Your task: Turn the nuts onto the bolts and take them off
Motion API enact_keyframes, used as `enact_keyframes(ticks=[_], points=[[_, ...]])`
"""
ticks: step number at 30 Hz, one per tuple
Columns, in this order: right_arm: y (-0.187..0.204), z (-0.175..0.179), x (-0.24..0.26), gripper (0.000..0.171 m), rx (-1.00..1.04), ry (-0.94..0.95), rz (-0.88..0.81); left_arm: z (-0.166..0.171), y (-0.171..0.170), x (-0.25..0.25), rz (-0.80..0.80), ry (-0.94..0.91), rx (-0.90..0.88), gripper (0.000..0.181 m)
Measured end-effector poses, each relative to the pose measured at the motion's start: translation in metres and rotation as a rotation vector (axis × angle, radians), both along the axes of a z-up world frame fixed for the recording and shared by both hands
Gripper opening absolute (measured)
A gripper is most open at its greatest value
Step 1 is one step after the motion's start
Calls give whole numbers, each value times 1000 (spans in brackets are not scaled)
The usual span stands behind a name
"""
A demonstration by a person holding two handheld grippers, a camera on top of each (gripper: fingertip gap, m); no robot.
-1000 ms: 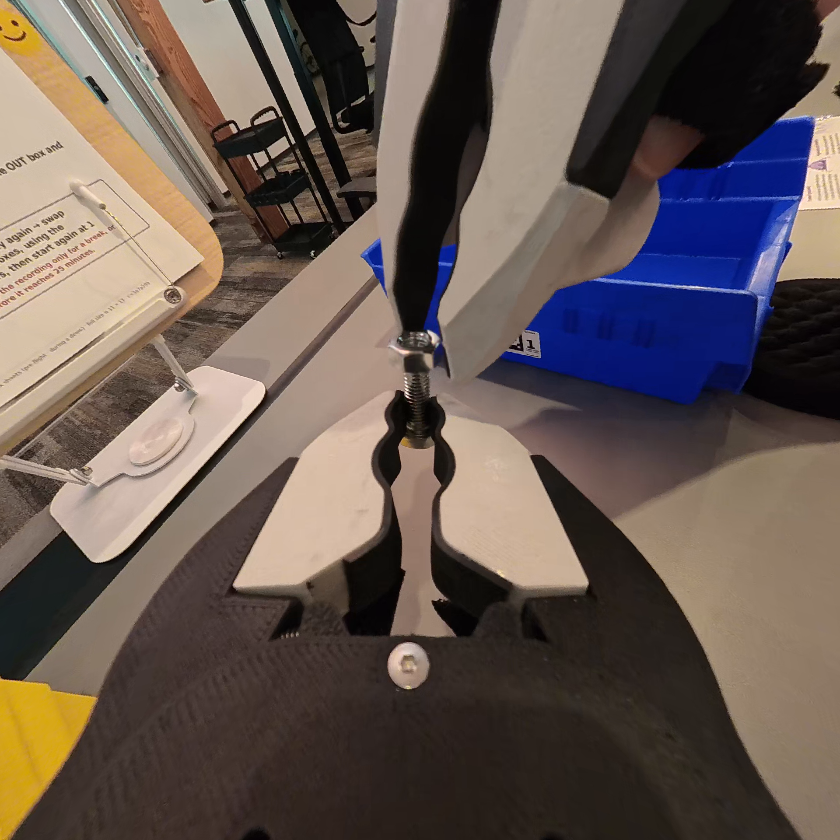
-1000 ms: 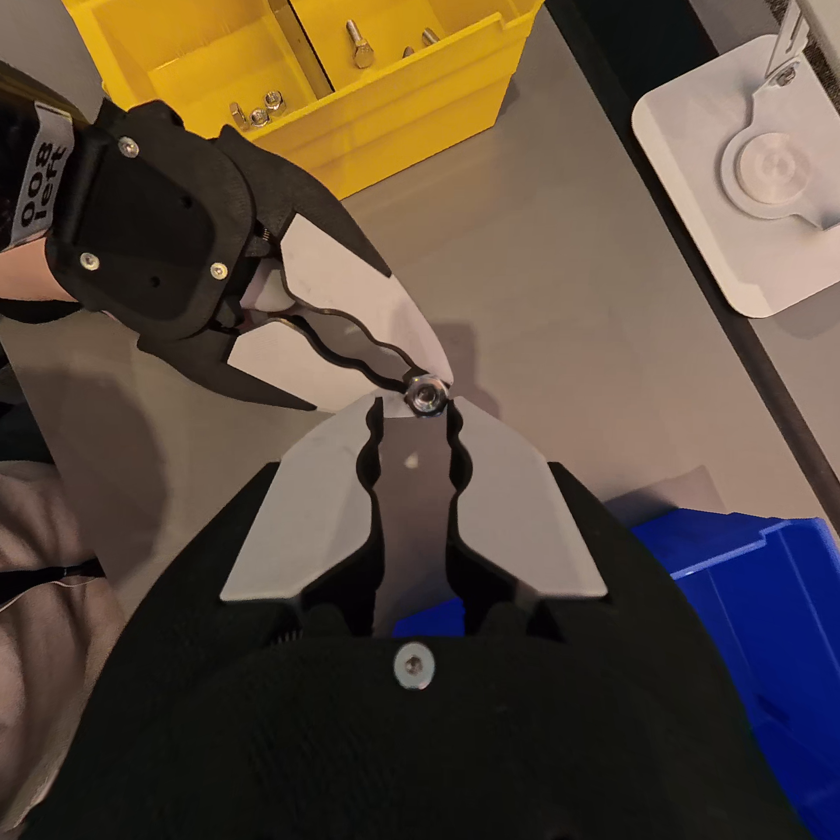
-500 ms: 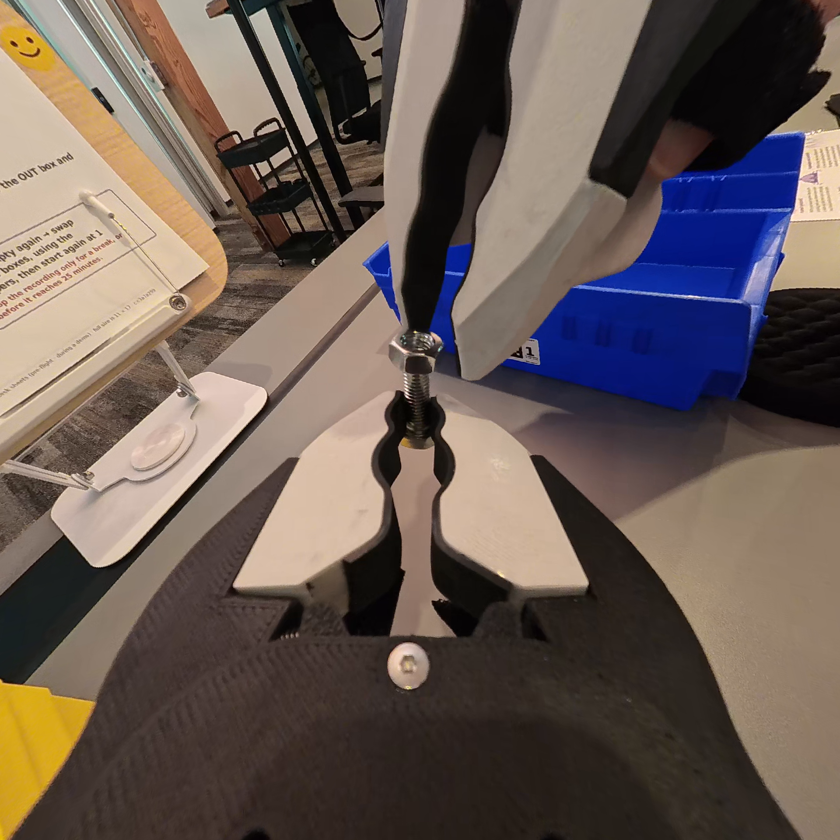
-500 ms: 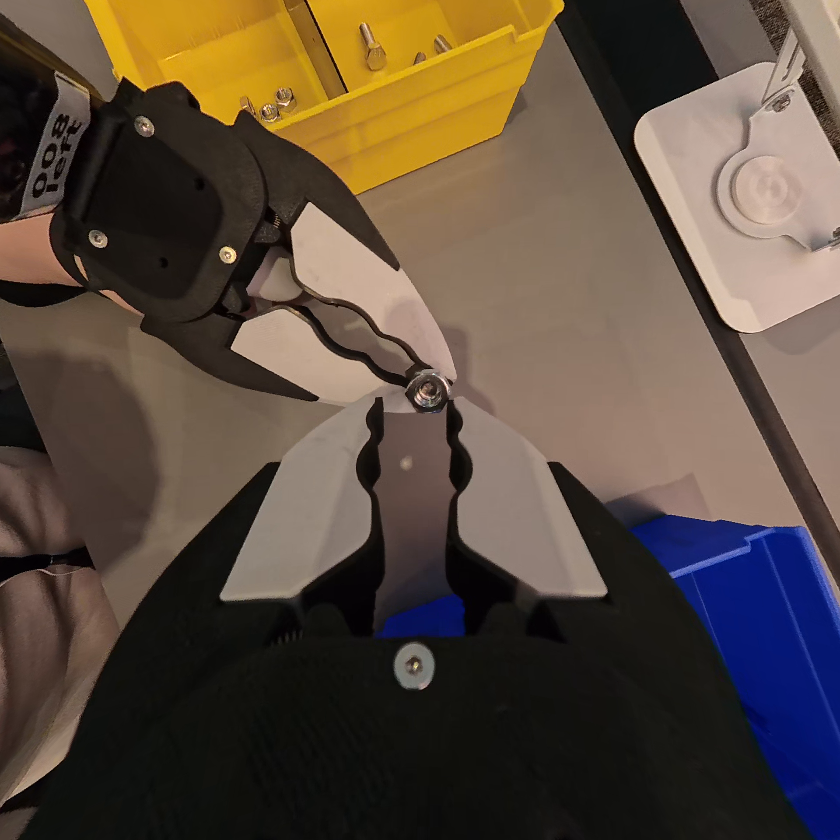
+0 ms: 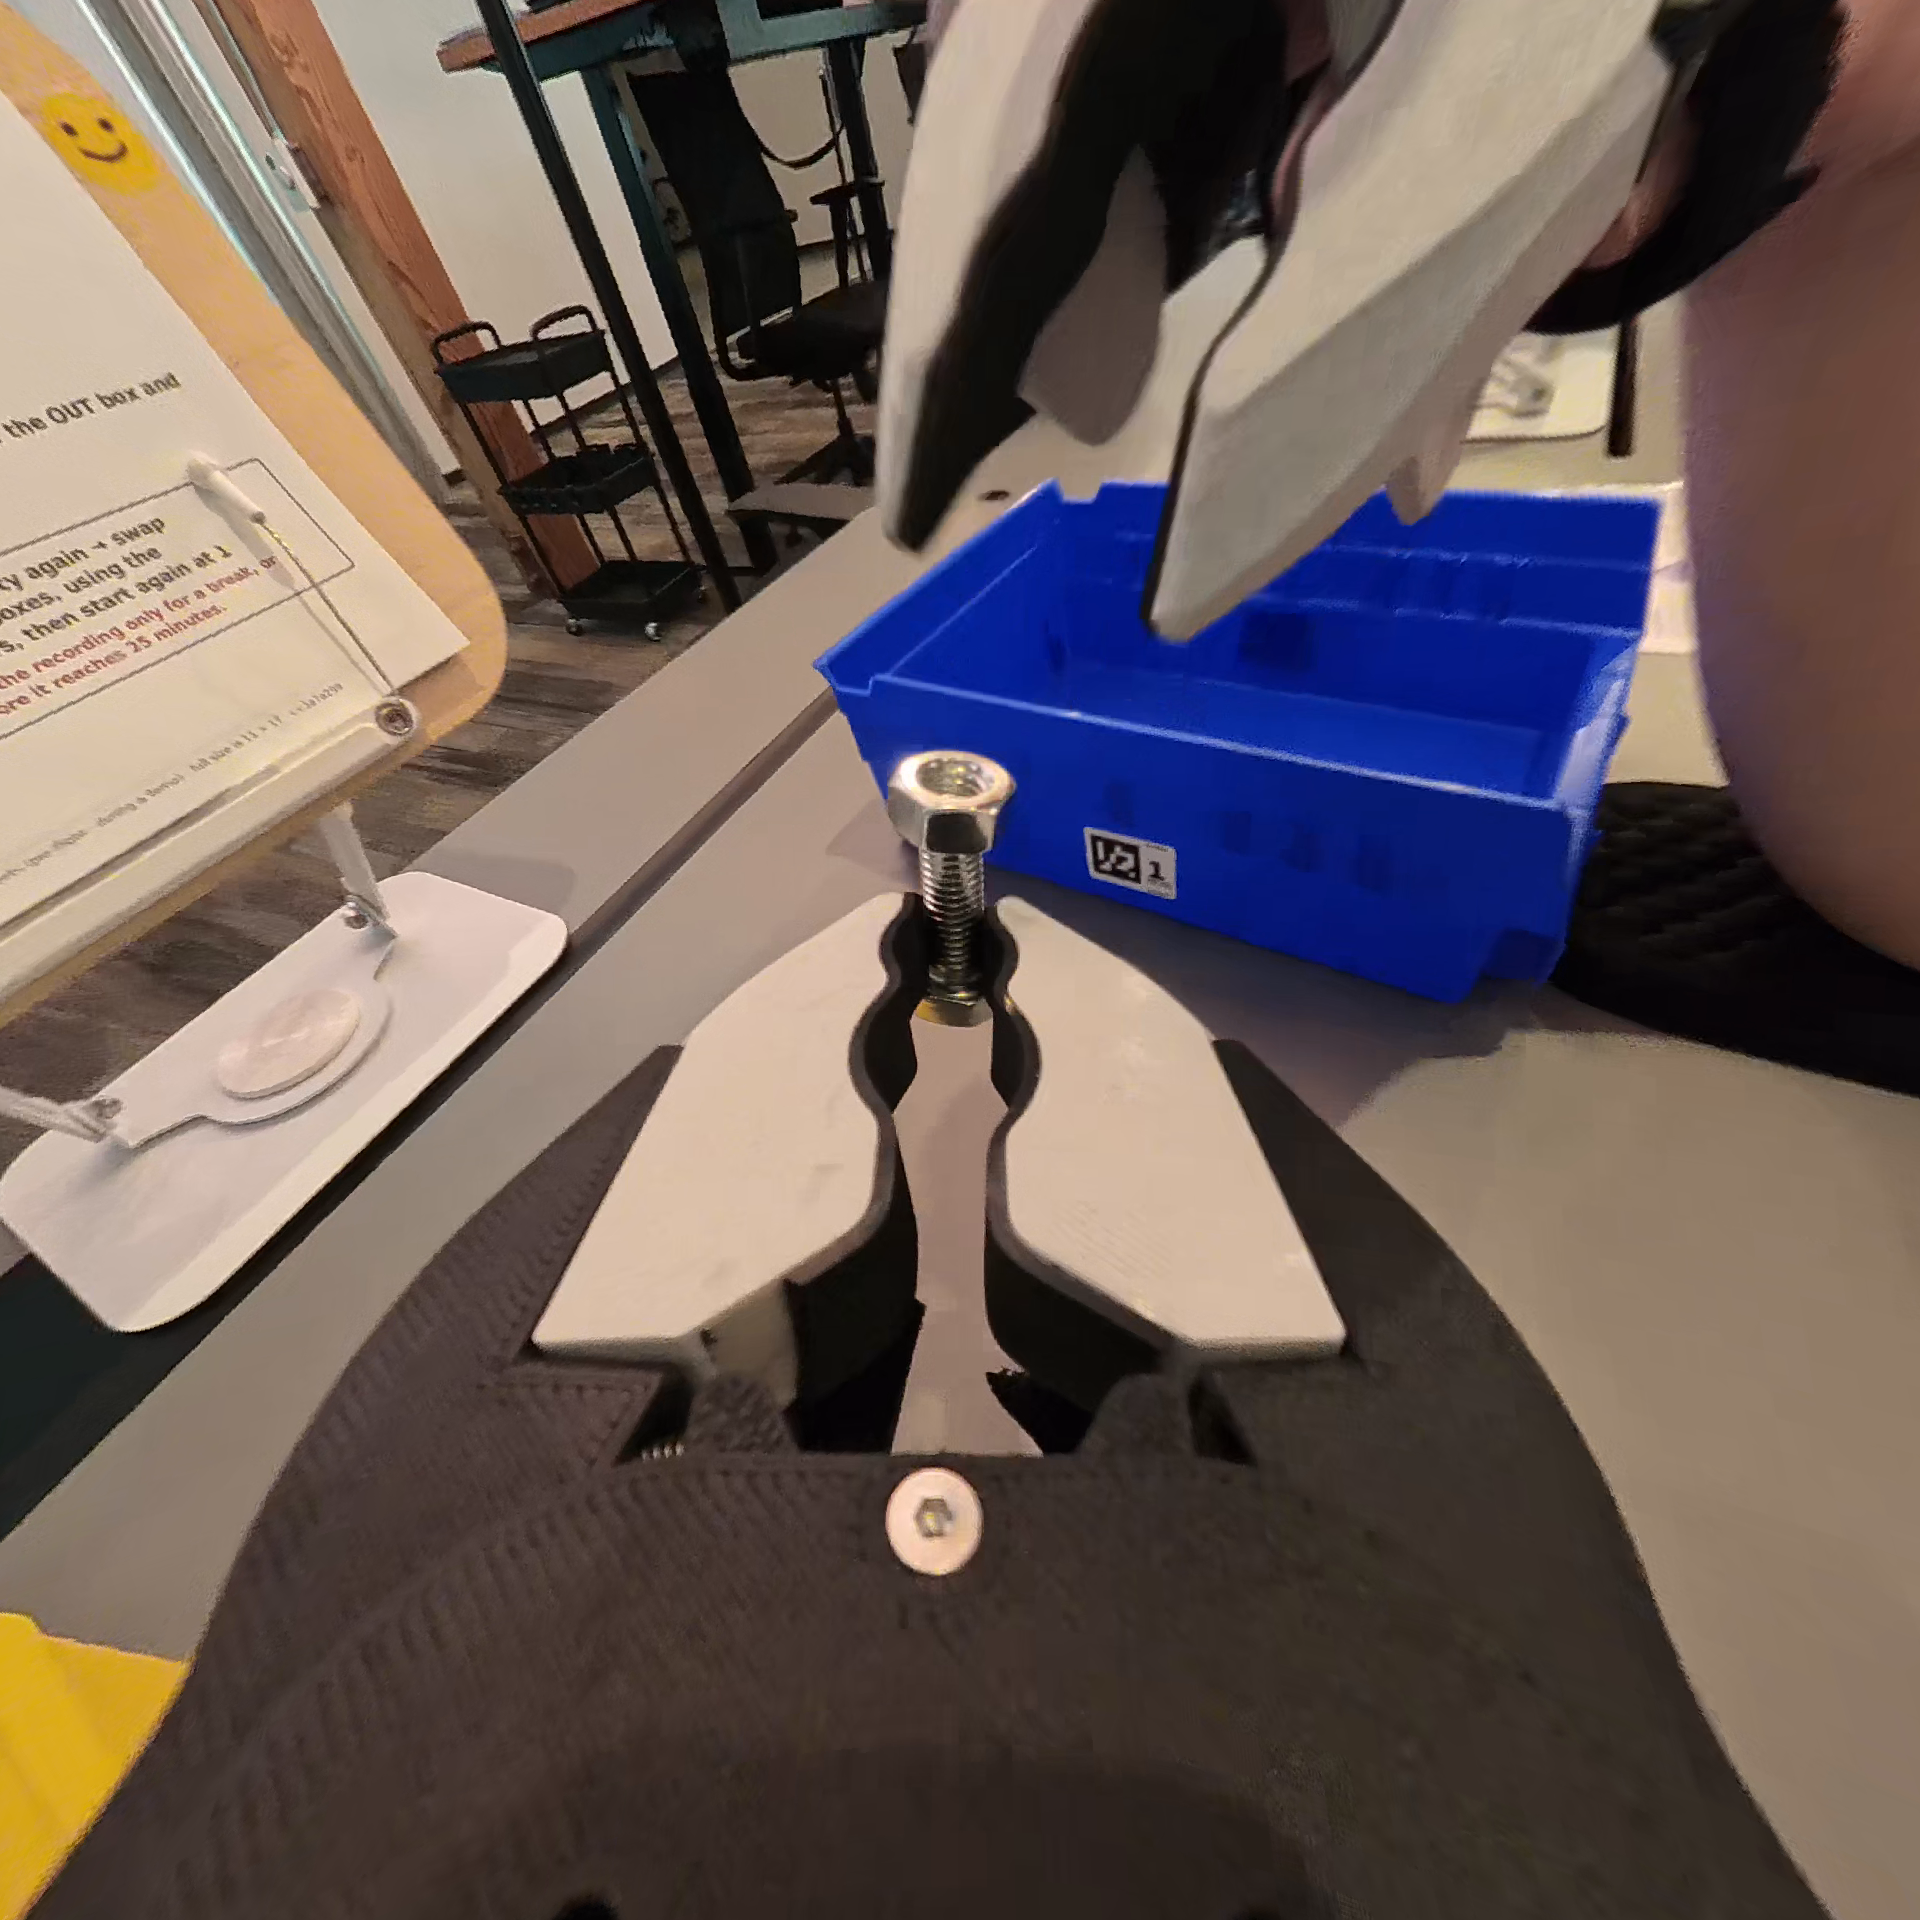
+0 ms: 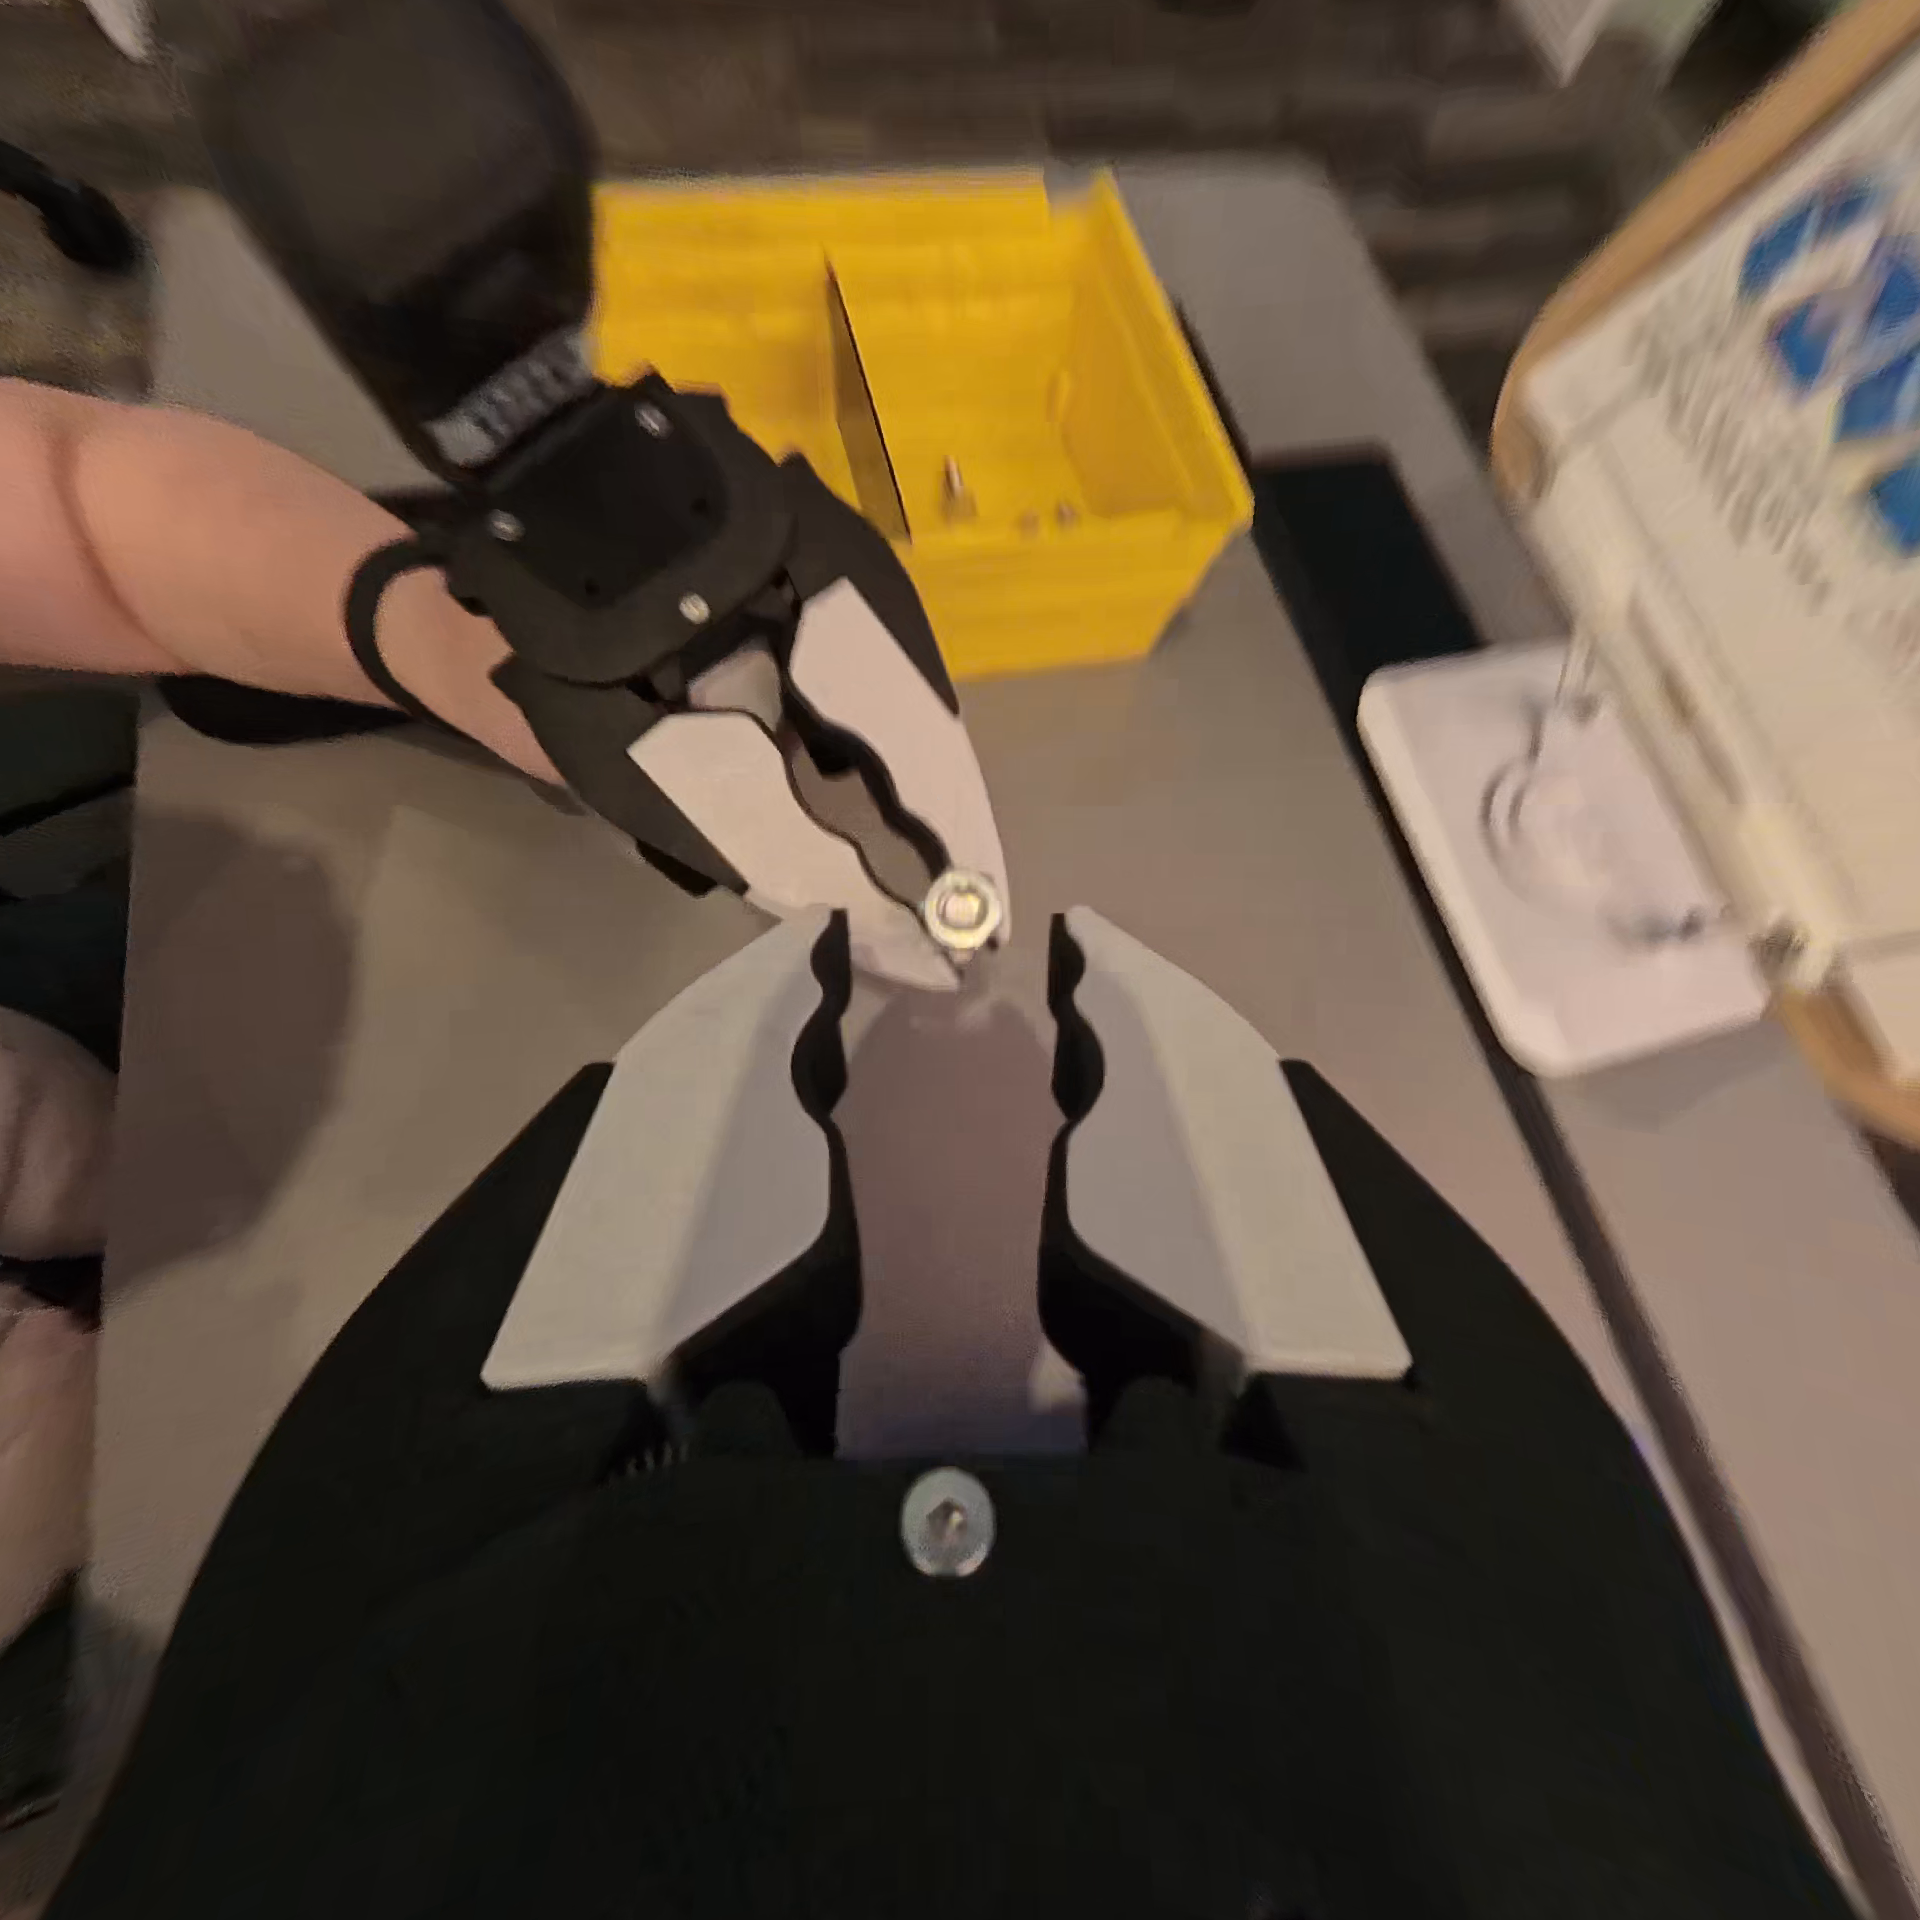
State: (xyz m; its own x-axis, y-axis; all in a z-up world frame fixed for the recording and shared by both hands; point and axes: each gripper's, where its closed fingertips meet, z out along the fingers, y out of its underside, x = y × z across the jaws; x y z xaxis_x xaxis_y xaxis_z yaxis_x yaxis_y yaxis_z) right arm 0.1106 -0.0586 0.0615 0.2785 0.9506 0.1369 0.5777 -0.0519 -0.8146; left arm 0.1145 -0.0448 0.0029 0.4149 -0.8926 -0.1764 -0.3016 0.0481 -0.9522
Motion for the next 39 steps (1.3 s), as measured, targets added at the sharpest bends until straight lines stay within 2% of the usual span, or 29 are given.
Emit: enact_keyframes(ticks=[3, 6, 12, 17, 39], points=[[-4, 30, -8, 52, 160, 190, 124, 16, -8, -4, -54, -37, -52, 9], [-11, 41, -10, 52, 201, 285, 202, 34, -20, -8, -124, -76, -111, 9], [-31, 58, -23, 50, 32, 508, 361, 74, -50, -20, -272, -196, -229, 9], [-39, 69, -35, 50, -11, 623, 406, 86, -64, -23, -328, -219, -251, 9], [-66, 63, -39, 27, -206, 652, 603, 91, -87, -16, -451, -255, -342, 9]])
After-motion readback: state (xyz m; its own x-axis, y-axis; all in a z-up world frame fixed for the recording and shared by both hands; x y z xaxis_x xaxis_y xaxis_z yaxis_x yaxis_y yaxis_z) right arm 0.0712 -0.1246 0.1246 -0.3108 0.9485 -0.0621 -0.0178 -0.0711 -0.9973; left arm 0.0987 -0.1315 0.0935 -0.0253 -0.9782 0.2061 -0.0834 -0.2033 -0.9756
